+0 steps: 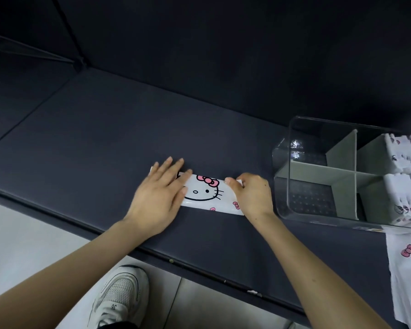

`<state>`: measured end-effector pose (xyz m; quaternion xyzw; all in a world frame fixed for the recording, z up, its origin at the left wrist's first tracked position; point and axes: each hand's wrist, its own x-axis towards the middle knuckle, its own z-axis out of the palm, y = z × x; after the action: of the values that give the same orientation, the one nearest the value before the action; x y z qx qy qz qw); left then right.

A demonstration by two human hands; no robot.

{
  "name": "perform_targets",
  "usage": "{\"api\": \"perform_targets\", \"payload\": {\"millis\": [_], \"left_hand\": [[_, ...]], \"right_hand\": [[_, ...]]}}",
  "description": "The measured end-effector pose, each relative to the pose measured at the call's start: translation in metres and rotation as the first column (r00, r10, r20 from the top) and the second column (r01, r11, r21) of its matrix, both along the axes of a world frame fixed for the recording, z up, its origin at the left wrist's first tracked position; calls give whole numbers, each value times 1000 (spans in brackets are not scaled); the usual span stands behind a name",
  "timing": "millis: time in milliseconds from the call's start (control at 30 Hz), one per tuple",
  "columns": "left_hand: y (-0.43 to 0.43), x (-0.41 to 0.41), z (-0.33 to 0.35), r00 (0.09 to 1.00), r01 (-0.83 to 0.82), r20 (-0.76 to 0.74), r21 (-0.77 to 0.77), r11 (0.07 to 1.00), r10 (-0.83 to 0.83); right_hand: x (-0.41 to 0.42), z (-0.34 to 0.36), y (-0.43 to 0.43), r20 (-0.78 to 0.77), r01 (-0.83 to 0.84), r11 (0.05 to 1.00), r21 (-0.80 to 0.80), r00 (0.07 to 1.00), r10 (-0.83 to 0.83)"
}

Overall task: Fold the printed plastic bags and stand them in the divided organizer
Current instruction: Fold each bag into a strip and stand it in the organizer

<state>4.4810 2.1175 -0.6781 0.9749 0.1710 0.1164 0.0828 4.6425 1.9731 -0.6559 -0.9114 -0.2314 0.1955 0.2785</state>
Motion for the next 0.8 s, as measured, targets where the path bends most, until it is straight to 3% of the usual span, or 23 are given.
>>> {"api": "perform_targets", "payload": {"millis": [100, 233, 267, 300, 367, 433, 533, 667, 800], "left_hand": [[-5, 2, -9, 989, -5, -146, -23, 1000, 1], [-4, 0, -13, 980, -8, -197, 26, 1000, 13], [-5, 0, -12, 979, -10, -201, 22, 1000, 14], [-5, 1, -12, 979, -11, -206, 20, 1000, 14], [-7, 1, -12, 977, -8, -213, 20, 1000, 13], [-7, 1, -12, 975, -12, -220, 14, 1000, 15], [-7, 1, -12, 974, -13, -226, 7, 1000, 14], [-7, 1, -10, 972, -18, -234, 11, 1000, 20], [-6, 1, -10, 971, -13, -240, 3, 1000, 13]], "right_hand": [[-1, 3, 0, 0, 5, 1000, 1, 1000, -5], [-7, 9, 0, 18, 1, 999, -49, 1000, 0], [-11, 9, -1, 154, 6, 995, -99, 988, 9], [-15, 7, -3, 390, 7, 987, -163, 919, 58], [-32, 2, -10, 686, -26, 967, -254, 700, 199], [-45, -7, -11, 663, -198, 925, -324, 650, 372], [-54, -22, -11, 497, -359, 866, -349, 712, 495], [-44, -31, -28, 401, -355, 858, -370, 772, 492], [-38, -31, -52, 438, -264, 913, -310, 813, 383]]}}
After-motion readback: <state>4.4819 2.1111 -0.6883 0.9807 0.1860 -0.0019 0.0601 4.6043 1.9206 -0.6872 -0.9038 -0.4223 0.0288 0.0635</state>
